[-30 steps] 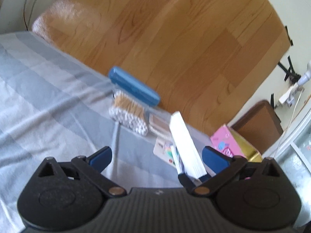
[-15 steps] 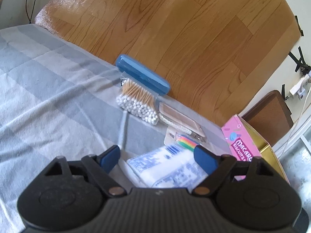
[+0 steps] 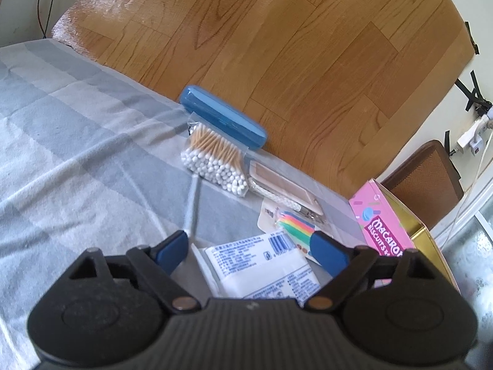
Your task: Organize soft objects
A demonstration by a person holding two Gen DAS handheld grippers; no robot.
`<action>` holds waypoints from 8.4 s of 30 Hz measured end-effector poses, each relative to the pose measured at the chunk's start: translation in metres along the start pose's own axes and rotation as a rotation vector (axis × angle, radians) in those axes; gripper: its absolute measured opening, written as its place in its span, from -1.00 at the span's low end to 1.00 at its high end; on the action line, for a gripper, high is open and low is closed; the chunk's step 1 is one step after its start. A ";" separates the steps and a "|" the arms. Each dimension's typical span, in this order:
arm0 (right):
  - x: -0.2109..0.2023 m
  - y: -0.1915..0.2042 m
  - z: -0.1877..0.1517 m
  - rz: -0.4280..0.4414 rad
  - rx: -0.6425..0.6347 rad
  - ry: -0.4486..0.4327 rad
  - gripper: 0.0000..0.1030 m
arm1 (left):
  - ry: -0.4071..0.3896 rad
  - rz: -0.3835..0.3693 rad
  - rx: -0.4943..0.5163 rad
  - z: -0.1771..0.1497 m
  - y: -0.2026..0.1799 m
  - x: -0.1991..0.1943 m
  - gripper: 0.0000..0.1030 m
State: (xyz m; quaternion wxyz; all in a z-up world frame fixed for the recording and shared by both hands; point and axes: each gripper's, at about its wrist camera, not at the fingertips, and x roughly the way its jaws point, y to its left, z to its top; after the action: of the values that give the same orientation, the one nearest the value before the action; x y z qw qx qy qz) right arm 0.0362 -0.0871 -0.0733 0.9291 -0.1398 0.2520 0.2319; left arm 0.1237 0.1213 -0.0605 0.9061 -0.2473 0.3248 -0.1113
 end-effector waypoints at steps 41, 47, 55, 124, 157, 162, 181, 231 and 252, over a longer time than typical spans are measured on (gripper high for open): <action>0.003 0.000 -0.002 0.089 0.122 0.036 0.17 | 0.082 -0.165 0.210 -0.021 -0.037 0.008 0.89; -0.012 -0.003 -0.014 0.069 0.145 0.046 0.17 | 0.151 -0.215 0.306 -0.034 -0.052 0.013 0.90; -0.045 -0.018 -0.041 0.048 0.191 0.045 0.17 | 0.242 -0.307 0.369 -0.057 -0.078 0.014 0.92; 0.119 -0.144 0.034 0.169 0.978 0.104 0.03 | -0.063 0.159 0.153 -0.008 -0.024 0.005 0.96; -0.044 -0.051 -0.043 0.254 0.483 0.093 -0.45 | -0.019 0.032 0.094 -0.007 -0.015 0.001 0.99; -0.054 -0.056 -0.045 0.111 0.344 0.062 0.60 | -0.016 0.028 0.107 -0.008 -0.017 0.001 0.99; 0.004 -0.019 -0.016 0.237 0.066 0.103 0.78 | -0.013 0.024 0.130 -0.010 -0.020 0.003 0.99; -0.151 -0.128 -0.079 -0.119 0.437 -0.299 0.15 | 0.302 -0.376 0.420 -0.057 -0.258 0.028 0.20; -0.145 -0.171 -0.081 -0.249 0.539 -0.353 0.62 | 0.111 -0.115 0.431 -0.049 -0.199 0.040 0.81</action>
State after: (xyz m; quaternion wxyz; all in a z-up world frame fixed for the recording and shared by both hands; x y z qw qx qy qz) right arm -0.0220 -0.3156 -0.0386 0.9830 0.1234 0.1207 0.0623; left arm 0.1147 -0.0815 -0.0107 0.9109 -0.0597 0.3281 -0.2429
